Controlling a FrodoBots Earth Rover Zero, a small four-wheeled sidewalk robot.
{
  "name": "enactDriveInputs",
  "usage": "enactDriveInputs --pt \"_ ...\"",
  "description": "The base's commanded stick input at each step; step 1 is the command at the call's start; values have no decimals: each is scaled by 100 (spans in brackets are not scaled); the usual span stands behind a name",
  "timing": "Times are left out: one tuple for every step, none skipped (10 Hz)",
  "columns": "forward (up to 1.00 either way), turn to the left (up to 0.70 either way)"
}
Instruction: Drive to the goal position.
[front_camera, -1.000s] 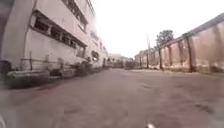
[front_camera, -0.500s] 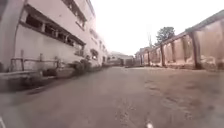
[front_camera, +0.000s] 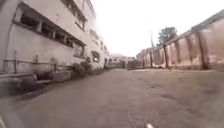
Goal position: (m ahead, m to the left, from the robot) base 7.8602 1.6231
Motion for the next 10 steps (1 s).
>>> enactDriveInputs --pt "100 0" --pt "100 0" --pt "100 0" --pt "100 0" --pt "100 0" --pt "100 0" --pt "100 0" --pt "100 0" --pt "100 0" --pt "100 0"
